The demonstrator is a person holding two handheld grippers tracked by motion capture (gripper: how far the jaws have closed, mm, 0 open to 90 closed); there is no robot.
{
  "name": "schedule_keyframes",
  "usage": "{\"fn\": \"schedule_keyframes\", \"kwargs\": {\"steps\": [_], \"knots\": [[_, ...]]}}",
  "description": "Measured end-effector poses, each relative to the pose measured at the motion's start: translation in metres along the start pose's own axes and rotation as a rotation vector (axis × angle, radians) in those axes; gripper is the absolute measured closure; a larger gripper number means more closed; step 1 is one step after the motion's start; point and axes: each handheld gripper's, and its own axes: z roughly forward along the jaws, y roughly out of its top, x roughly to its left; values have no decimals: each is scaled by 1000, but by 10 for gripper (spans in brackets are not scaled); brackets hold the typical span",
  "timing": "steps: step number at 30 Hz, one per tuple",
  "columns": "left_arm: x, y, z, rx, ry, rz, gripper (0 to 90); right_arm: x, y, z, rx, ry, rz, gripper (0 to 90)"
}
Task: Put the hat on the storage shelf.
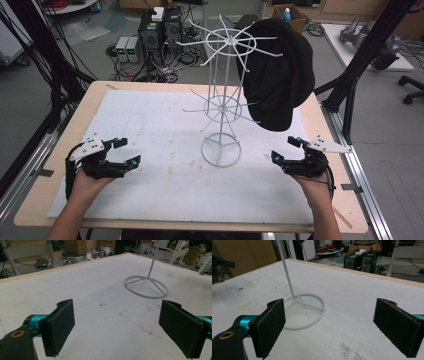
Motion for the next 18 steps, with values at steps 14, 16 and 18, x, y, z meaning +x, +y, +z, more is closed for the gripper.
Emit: {"fn": "schedule_keyframes", "kwargs": {"steps": [14,16,18], "knots": [[1,0,1,-4,3,-5,136,4,1,3,7,14,2,99],[1,0,1,-3,5,-5,136,4,0,3,6,15,0,99],[2,0,1,-3,5,-5,136,3,0,4,6,14,-6,99]]}}
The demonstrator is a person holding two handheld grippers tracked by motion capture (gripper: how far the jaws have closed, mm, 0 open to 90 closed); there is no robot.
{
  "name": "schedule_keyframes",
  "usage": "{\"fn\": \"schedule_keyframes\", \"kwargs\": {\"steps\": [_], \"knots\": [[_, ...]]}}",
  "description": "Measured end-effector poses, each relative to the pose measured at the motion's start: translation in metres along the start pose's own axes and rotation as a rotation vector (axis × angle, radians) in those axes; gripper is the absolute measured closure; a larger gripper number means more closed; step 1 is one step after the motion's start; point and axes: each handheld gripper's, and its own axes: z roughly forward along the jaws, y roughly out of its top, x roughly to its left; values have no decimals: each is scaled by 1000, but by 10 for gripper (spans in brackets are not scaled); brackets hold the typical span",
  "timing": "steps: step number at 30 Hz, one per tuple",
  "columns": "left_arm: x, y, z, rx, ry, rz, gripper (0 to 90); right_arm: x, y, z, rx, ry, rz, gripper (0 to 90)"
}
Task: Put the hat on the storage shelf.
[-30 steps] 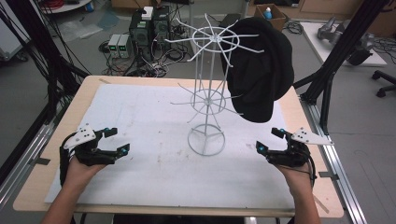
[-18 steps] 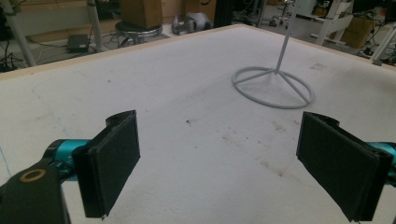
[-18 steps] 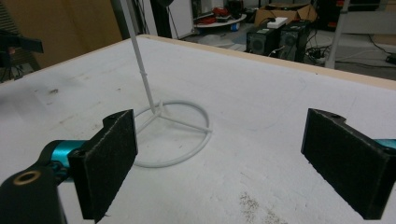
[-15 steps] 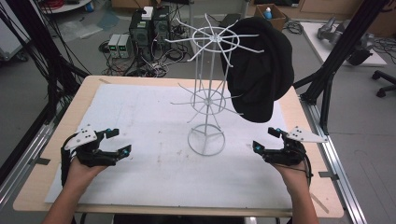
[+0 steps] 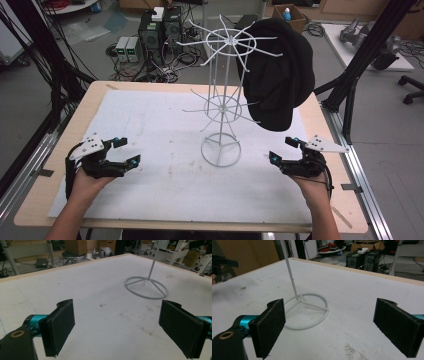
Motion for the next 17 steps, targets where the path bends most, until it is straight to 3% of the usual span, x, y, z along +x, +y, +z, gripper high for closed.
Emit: {"fn": "schedule_keyframes", "kwargs": {"steps": [17], "knots": [[1,-1,1,8,6,-7,136,-1,-2,4,20,10,5,99]]}}
